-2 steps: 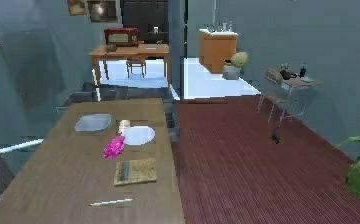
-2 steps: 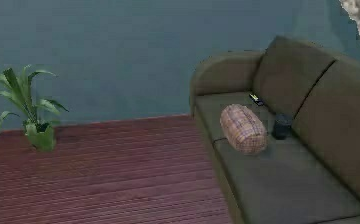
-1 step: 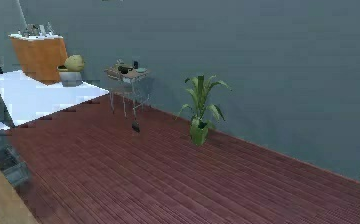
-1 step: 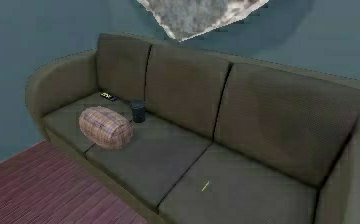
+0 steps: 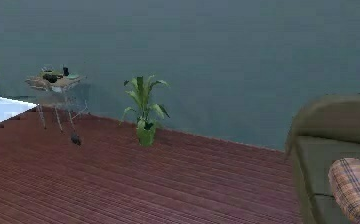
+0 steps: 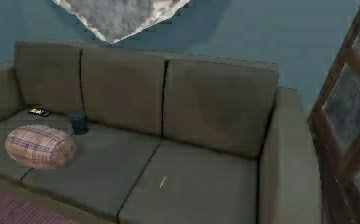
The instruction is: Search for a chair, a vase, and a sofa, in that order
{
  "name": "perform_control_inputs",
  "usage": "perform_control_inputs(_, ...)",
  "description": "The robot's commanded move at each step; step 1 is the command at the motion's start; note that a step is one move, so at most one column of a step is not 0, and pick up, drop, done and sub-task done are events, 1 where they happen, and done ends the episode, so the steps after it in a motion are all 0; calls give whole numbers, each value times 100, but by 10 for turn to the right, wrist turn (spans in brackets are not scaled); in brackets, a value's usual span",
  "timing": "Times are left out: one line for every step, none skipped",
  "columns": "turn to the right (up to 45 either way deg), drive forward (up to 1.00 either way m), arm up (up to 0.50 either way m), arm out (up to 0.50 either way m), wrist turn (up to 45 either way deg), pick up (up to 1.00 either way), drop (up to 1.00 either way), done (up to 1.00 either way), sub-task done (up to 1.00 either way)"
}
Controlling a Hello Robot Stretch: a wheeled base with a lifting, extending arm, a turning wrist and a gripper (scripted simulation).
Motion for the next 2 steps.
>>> perform_control_inputs(0, 45, 0, 0, 0, 0, 0, 0, 0)
perform_control_inputs(-450, 0, 0, 0, 0, 0, 0, 0, 0)
